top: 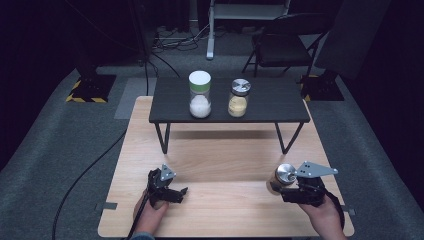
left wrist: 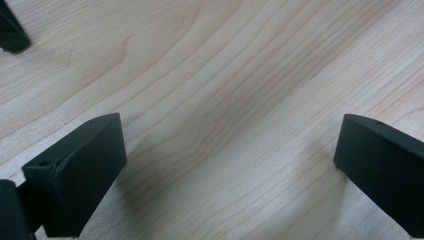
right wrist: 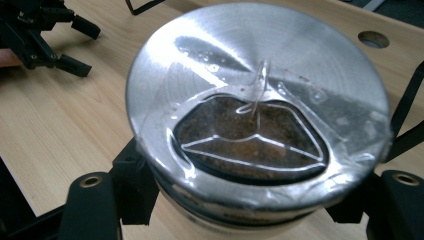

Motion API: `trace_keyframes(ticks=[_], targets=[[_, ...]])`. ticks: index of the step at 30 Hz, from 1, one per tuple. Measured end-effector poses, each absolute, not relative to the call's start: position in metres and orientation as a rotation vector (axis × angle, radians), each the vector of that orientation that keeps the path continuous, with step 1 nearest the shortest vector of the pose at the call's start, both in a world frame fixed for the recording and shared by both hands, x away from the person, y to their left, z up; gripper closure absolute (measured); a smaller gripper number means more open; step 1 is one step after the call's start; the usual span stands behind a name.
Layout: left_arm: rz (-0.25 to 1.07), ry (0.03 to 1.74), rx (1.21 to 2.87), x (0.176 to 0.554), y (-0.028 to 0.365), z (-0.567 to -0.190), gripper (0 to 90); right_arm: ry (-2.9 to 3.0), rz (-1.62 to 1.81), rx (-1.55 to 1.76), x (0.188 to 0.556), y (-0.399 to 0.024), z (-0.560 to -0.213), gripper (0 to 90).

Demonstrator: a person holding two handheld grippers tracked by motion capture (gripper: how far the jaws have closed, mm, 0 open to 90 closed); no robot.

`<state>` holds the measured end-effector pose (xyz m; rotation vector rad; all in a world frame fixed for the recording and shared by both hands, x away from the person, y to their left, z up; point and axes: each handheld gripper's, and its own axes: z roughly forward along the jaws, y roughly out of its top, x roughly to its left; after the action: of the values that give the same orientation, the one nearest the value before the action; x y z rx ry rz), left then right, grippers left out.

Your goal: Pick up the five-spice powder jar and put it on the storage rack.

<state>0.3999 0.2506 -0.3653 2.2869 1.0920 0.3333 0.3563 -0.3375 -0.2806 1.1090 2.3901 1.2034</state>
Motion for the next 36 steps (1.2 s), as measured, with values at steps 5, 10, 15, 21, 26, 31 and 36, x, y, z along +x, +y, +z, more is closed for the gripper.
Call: trace_keyframes(ticks=[5, 10, 15, 21, 26, 31, 36], targets=[[0.334, 1.092, 2.287, 0.4, 0.251, -0.365, 0.2, 2.384, 1.205, 1.098, 0.364, -0.337, -0.268, 30.4], [0.334, 1.092, 2.287, 0.4, 0.251, -0.365, 0.3, 2.38, 1.201, 1.083, 0.372, -0.335, -0.258, 30.4], [0.334, 1.091, 2.288, 0.4, 0.251, -0.365, 0.3, 2.375, 1.208, 1.078, 0.383, -0.334, -0.247, 30.4], [0.333, 1.092, 2.287, 0.4, 0.251, -0.365, 0.3, 2.371, 1.207, 1.06, 0.396, -0.331, -0.232, 30.4], [0.333, 1.092, 2.287, 0.4, 0.251, -0.365, 0.3, 2.367, 1.207, 1.047, 0.407, -0.329, -0.218, 30.4], [0.334, 1.094, 2.286, 0.4, 0.25, -0.365, 0.3, 2.368, 1.197, 1.038, 0.421, -0.325, -0.205, 30.4], [0.334, 1.094, 2.286, 0.4, 0.25, -0.365, 0.3, 2.374, 1.186, 1.039, 0.434, -0.322, -0.197, 30.4]])
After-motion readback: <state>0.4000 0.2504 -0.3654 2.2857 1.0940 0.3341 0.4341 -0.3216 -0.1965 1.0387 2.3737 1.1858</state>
